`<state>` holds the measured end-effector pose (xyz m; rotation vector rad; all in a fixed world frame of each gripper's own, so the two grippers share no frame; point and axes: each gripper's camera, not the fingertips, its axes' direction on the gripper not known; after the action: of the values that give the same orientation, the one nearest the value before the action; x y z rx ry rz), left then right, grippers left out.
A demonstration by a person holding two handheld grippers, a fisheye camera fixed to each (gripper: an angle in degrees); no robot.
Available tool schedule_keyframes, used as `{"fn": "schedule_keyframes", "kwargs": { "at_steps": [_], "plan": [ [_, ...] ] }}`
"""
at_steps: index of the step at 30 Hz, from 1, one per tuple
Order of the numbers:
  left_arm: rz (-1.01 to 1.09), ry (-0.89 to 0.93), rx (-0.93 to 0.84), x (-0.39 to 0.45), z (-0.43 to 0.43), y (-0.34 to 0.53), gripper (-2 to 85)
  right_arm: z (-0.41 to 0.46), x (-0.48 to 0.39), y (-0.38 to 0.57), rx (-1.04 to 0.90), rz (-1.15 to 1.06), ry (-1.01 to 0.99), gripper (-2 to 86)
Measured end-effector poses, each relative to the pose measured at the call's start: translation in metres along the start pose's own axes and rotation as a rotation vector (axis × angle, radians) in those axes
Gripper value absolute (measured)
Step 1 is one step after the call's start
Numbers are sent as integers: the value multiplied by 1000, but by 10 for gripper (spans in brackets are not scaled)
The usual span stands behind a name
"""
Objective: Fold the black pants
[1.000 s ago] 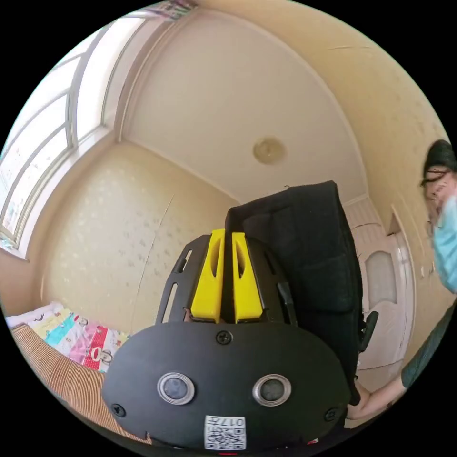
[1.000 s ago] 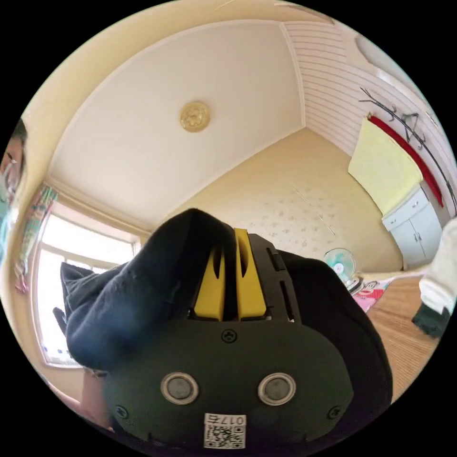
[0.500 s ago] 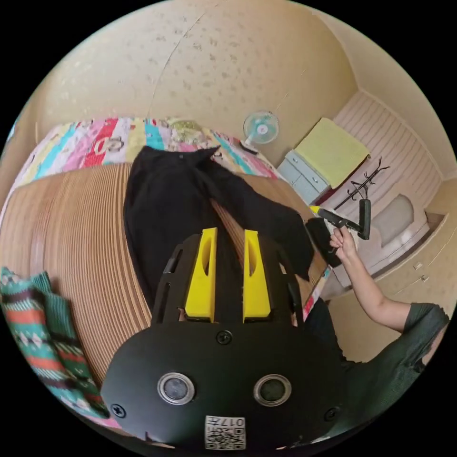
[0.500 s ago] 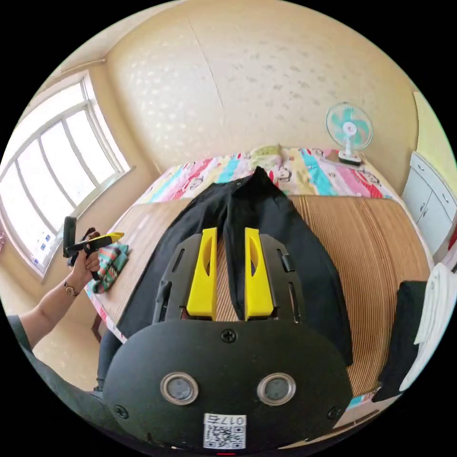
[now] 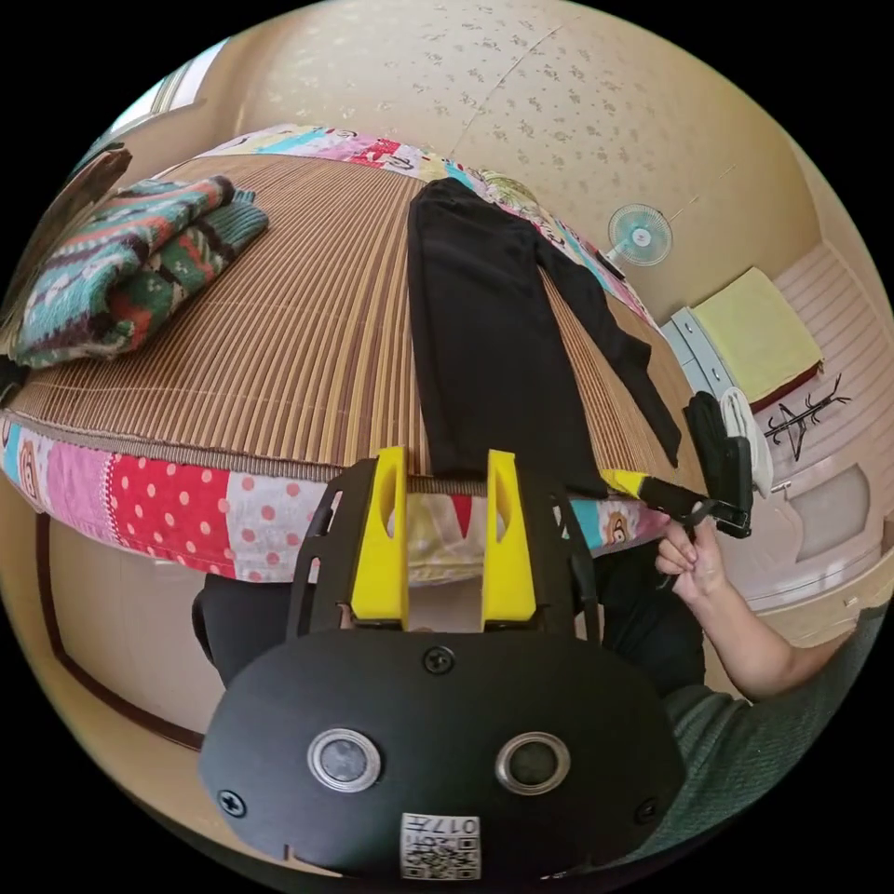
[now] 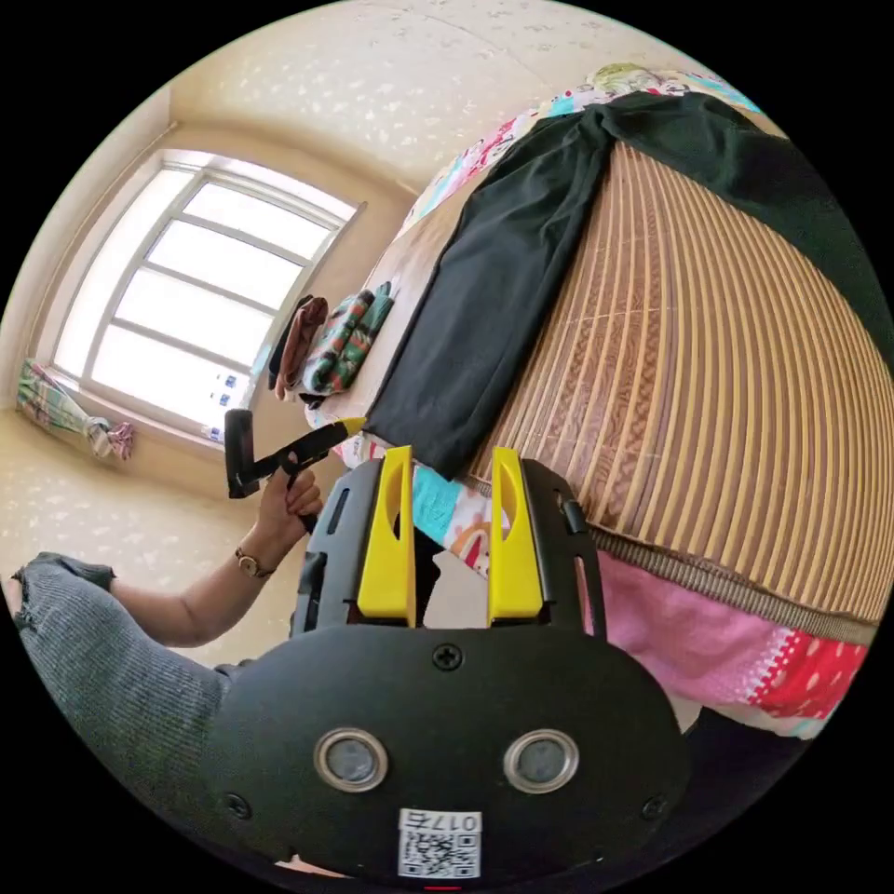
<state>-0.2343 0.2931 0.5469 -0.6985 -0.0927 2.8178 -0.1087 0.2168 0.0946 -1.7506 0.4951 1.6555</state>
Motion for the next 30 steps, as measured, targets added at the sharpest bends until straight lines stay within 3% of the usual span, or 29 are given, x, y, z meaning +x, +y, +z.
{"fn": "schedule_keyframes", "kwargs": {
  "at_steps": [2,6,8,11,14,16,17,21,24,26,29,30],
  "plan": [
    [3,-101,-17,12,1,-8,99,16,-13,-19,27,65,104,61],
    [19,-118,-67,20,-6,-25,57,32,-44,-43,-32,108,187,29],
    [70,-38,-132,13,-16,-31,48,24,-65,-33,-40,20,275,24],
    [78,165,-162,2,-41,-17,42,-5,-82,1,6,-41,207,20],
    [95,232,-167,10,-57,13,35,-22,-76,31,-55,-132,151,20],
    [-14,202,-197,6,-61,29,21,-34,-54,45,-99,-138,178,20],
    [-92,161,-194,0,-67,39,10,-54,-34,54,-47,-65,286,22],
    [-150,134,-117,-7,-97,55,-3,-150,21,55,136,117,562,83],
    [-125,62,-130,2,-115,50,-5,-193,54,26,118,193,615,140],
    [-105,25,-176,14,-119,45,-6,-195,64,11,89,155,615,147],
    [-70,4,-175,35,-127,46,-6,-151,77,1,-124,45,719,138],
    [-66,-2,-171,39,-129,46,-6,-146,69,11,-66,-41,747,107]
  ]
}}
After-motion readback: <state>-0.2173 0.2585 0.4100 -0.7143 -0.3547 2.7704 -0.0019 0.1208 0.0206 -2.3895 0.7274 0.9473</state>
